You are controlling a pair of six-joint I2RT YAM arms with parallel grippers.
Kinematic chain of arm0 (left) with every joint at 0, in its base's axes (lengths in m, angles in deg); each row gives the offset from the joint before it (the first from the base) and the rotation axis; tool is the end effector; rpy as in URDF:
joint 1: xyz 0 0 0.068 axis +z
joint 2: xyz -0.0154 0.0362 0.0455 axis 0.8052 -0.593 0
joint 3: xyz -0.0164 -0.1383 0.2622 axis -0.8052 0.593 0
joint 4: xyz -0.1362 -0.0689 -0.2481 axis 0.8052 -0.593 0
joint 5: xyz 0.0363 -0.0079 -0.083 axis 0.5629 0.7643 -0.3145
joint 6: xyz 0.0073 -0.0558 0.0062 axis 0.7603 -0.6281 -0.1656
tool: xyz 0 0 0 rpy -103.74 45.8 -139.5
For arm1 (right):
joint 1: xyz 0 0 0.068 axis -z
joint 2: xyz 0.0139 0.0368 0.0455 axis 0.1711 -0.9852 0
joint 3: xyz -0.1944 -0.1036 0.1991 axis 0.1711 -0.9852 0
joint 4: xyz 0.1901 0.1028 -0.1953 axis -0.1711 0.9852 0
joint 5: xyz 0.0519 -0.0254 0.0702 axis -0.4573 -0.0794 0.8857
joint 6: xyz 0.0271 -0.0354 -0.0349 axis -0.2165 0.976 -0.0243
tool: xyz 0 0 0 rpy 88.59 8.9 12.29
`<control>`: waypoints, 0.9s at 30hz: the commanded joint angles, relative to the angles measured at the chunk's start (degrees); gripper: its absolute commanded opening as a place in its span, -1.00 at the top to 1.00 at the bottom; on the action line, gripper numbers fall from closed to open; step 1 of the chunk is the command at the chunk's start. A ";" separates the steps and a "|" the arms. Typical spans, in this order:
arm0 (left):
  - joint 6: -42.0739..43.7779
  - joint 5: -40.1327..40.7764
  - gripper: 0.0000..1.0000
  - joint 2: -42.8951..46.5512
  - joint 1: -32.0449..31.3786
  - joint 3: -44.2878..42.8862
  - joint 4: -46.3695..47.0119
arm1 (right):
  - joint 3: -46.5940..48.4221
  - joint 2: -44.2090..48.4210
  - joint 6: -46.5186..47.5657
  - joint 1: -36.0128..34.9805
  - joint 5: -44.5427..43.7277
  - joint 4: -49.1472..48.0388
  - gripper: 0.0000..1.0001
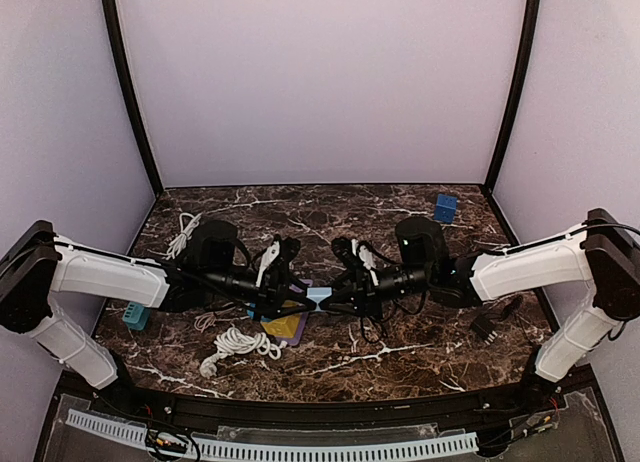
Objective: Insert the plug
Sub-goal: Adjust the plug, then insert the plug into the socket.
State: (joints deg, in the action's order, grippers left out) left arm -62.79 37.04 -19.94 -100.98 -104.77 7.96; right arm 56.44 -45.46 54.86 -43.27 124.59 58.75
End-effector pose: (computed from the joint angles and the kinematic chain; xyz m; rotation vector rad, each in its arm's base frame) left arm 0.2035 -0.2608 0.2156 1.2914 1.4586 -1.2198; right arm 0.1922 0.2963 0.2133 -1.3310 1.5512 1.2151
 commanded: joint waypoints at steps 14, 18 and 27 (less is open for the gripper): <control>54.18 14.21 -0.80 7.13 4.14 -17.04 -62.57 | -1.06 -1.37 2.32 -8.54 -22.37 0.66 1.00; 57.29 17.54 -0.87 2.87 4.24 -19.65 -66.12 | -0.96 -4.03 2.75 -8.98 -24.07 -1.20 1.00; 54.21 20.40 -1.00 -3.02 3.88 -22.68 -65.69 | -2.84 -7.00 4.16 -9.02 -21.91 -6.01 1.00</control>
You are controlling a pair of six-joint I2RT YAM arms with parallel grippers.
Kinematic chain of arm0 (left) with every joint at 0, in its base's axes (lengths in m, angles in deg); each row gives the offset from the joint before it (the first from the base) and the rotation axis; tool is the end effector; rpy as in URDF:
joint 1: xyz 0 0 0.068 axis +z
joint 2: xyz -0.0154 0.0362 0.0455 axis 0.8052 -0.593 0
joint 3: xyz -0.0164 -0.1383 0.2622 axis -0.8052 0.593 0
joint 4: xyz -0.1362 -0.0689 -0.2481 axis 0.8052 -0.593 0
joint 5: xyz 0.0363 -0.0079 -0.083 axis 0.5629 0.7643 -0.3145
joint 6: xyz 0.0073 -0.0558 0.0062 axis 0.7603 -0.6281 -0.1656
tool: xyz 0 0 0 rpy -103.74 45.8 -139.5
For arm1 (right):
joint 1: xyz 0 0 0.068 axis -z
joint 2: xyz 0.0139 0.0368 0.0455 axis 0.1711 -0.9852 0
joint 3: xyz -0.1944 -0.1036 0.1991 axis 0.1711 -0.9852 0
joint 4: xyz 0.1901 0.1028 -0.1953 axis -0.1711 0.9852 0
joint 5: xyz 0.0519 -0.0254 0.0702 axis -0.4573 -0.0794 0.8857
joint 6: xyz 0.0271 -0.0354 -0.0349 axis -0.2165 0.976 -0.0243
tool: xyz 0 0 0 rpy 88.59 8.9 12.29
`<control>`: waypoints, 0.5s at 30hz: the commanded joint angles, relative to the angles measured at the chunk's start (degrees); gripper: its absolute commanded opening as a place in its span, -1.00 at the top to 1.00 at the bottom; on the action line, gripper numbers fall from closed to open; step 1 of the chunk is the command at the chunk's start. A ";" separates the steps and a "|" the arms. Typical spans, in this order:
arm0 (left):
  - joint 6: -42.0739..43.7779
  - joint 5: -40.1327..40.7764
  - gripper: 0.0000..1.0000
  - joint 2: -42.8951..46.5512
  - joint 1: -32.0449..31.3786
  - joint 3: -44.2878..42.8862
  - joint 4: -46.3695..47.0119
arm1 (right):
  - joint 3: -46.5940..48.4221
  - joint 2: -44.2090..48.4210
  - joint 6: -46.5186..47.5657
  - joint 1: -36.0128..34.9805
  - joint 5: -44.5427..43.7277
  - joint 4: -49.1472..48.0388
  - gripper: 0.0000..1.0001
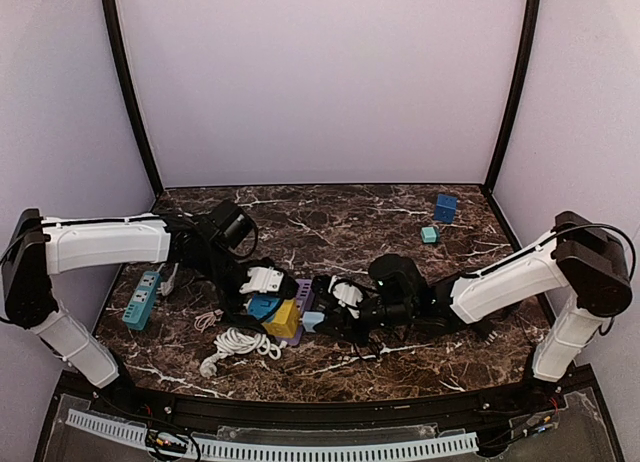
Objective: Insert the plug
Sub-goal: Insert the plug into the socket.
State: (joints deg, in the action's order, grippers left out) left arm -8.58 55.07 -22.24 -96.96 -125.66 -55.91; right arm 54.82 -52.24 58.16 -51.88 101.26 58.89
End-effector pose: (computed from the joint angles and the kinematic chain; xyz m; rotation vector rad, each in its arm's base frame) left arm 0.2313 -0.2412 0.2311 2.0462 1.5265 -0.4816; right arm 0.1626 0.3228 0.1611 -1.3203 1.7236 0.8512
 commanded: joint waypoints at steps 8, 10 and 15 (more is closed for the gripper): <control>-4.50 5.82 -0.99 -4.17 -1.63 -1.70 3.03 | -1.08 -2.21 0.97 -0.36 3.16 -8.53 1.00; -5.06 5.54 -0.97 -4.58 -1.79 -1.58 3.08 | -0.81 -2.56 1.27 -0.33 3.10 -8.56 1.00; -6.30 4.62 -0.63 -4.95 -2.40 -1.00 3.74 | -0.99 -2.76 1.79 -0.36 3.02 -8.36 1.00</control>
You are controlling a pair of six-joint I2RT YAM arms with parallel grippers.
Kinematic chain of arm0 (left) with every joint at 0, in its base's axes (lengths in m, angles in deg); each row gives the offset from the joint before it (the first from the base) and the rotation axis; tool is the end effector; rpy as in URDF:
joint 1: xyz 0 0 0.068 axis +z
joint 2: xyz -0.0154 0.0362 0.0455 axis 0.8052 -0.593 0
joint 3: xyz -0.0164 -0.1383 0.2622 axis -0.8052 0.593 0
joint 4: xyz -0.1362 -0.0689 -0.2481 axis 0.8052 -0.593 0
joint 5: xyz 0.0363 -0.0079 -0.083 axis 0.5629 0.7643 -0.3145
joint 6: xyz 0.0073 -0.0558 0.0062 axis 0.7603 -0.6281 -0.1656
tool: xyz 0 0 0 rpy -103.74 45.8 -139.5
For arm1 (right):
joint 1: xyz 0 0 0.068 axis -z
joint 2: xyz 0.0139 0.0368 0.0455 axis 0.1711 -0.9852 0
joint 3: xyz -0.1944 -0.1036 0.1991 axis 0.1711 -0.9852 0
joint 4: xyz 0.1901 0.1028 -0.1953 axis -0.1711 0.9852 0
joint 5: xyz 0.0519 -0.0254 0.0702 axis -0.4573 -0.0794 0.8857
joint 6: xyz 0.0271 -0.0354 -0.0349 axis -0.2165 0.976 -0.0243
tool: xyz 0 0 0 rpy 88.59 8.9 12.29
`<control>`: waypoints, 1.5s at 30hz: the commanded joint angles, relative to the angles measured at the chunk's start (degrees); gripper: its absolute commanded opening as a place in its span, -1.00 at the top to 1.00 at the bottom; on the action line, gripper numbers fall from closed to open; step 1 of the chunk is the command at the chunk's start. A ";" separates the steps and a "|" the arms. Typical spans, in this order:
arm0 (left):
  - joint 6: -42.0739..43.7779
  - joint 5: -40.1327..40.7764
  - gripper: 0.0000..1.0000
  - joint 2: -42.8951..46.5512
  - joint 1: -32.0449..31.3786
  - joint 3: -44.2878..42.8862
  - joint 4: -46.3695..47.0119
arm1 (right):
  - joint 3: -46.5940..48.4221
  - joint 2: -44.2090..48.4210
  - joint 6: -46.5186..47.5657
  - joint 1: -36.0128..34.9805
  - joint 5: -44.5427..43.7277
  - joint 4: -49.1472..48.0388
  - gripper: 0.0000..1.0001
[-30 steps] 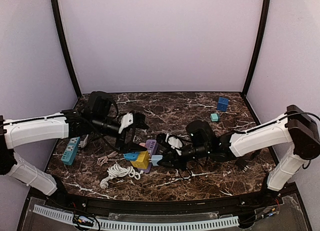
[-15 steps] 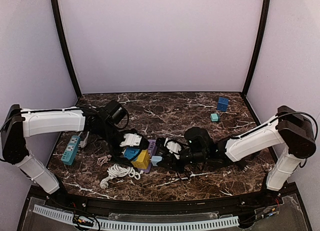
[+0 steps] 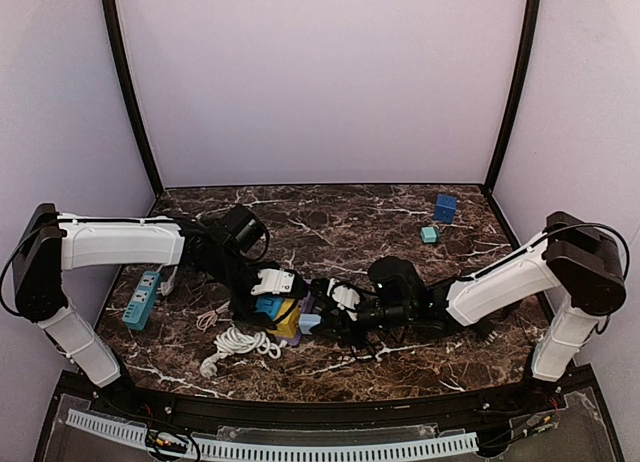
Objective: Insert the plug
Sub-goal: Insert the plug into the socket.
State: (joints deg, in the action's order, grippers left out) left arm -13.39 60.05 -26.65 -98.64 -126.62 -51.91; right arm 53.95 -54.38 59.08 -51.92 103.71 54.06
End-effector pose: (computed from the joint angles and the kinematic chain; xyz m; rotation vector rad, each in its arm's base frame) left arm 0.2396 -0.2589 0.2143 2.0065 1.6196 -0.4104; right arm 0.1618 0.3254 0.1522 -1.3436 1.6682 0.8938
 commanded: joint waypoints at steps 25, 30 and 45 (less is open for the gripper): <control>-7.93 9.74 0.15 -4.91 -4.08 3.00 5.72 | -6.68 -0.05 1.10 3.56 0.92 -12.17 1.00; -9.46 8.59 0.16 -6.26 -4.24 3.00 6.19 | -7.76 -0.71 0.96 3.79 0.93 -15.26 1.00; -10.01 5.53 0.27 -9.08 -4.32 0.75 5.43 | -6.28 -3.78 2.83 6.37 4.61 -18.49 1.00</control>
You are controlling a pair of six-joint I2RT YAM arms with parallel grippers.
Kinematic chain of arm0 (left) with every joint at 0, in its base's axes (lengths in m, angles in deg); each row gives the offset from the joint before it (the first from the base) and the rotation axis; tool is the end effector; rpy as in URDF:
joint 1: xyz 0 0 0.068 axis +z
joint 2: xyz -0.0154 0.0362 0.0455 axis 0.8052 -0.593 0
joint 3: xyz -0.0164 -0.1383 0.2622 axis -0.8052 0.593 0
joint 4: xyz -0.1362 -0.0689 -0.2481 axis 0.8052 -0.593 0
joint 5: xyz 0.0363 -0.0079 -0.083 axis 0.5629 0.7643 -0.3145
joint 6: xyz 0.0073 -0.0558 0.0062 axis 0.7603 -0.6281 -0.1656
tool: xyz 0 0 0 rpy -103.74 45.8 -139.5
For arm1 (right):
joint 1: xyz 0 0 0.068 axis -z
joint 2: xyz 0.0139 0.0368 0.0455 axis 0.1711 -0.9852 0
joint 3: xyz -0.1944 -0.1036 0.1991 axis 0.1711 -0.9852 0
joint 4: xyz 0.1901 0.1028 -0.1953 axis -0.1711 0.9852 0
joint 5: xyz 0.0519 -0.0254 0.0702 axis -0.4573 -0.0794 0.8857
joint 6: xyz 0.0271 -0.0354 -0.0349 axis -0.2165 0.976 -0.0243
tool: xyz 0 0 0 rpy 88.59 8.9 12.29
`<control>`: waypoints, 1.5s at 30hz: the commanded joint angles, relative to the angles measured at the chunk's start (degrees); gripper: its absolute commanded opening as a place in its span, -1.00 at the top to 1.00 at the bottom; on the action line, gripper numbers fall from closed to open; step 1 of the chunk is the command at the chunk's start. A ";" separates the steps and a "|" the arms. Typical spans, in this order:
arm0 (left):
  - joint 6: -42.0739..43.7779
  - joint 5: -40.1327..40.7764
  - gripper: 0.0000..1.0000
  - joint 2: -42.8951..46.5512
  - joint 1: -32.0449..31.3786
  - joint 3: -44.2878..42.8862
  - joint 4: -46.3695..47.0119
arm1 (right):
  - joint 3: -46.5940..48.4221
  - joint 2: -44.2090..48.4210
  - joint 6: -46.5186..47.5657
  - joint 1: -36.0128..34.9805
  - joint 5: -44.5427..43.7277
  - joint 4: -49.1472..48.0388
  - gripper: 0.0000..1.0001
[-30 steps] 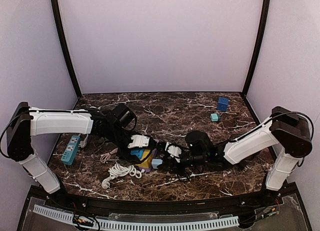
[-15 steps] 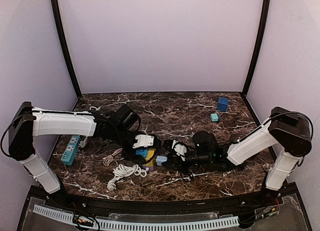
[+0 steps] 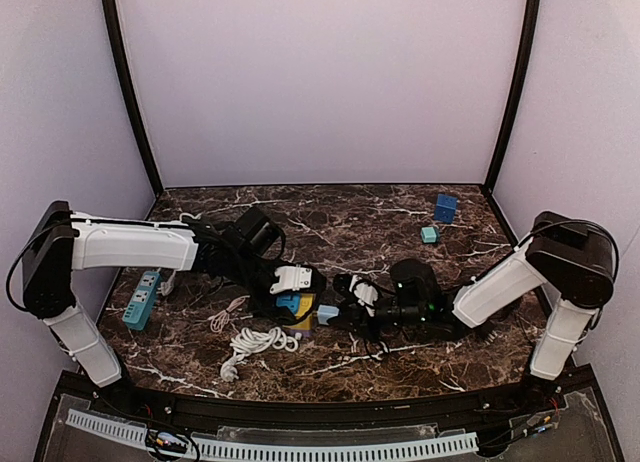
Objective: Insert the plug
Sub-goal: Insert the plug into the socket.
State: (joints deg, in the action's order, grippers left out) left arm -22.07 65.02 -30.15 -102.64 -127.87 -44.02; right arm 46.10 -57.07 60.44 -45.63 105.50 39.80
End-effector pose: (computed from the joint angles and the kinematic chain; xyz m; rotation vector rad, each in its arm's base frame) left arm 0.2390 -0.2907 0.2078 1.8842 1.6683 -0.3700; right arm 0.1823 0.2871 0.1228 -1.2481 1.6346 0.8584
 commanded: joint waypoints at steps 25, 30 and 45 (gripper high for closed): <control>-2.81 -1.22 0.31 -6.27 -0.36 3.63 1.21 | 1.24 4.57 1.16 0.55 5.81 -4.68 1.00; -2.95 -1.42 0.32 -6.09 -0.38 3.83 1.85 | 1.64 2.32 0.61 0.64 6.22 -5.83 1.00; -1.62 -0.42 0.34 -6.32 -0.20 5.71 2.08 | 2.79 -2.87 0.27 1.94 8.52 -4.71 1.00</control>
State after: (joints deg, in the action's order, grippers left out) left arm -22.79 63.07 -30.13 -102.08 -125.97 -40.74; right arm 46.36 -57.81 61.27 -42.98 112.85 38.41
